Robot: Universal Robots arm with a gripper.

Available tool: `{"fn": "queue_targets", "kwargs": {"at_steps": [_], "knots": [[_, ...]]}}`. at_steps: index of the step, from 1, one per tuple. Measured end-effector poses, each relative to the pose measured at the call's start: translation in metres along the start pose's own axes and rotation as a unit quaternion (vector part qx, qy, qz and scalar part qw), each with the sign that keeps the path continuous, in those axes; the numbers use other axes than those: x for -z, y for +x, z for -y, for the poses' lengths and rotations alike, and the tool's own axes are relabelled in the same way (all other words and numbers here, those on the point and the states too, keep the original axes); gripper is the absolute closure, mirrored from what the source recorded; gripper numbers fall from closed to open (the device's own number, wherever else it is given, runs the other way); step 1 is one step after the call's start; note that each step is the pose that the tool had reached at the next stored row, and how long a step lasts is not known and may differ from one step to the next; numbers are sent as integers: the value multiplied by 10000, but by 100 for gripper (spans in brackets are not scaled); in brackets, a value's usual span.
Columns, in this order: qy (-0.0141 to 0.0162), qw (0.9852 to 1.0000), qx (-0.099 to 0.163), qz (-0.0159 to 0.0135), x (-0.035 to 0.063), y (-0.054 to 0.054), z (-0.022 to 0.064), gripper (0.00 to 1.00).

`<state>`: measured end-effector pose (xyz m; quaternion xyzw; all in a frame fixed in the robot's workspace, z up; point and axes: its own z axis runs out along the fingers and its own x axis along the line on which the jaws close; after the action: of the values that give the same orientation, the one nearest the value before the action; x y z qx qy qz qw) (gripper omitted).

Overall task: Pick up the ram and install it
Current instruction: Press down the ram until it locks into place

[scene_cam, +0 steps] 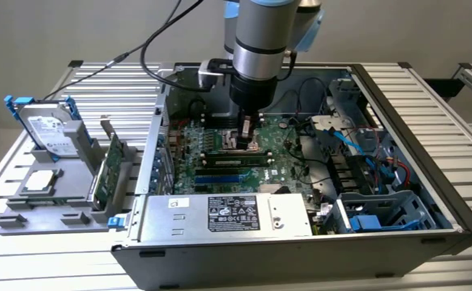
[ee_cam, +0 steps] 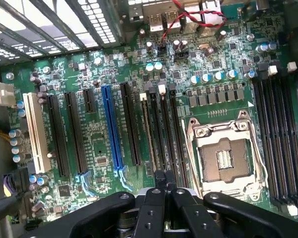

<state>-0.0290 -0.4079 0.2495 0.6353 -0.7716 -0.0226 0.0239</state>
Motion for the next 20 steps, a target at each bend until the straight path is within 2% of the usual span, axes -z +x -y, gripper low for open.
{"fn": "queue_targets", "kwargs": {"at_steps": [6,11,16,20], "knots": [[0,9991,-415,28,0,0,0,89],[-3,9970,-773,51,0,0,0,89],[-6,9933,-1153,76,-1,0,0,89],[-9,9890,-1475,97,-1,0,0,89]]}}
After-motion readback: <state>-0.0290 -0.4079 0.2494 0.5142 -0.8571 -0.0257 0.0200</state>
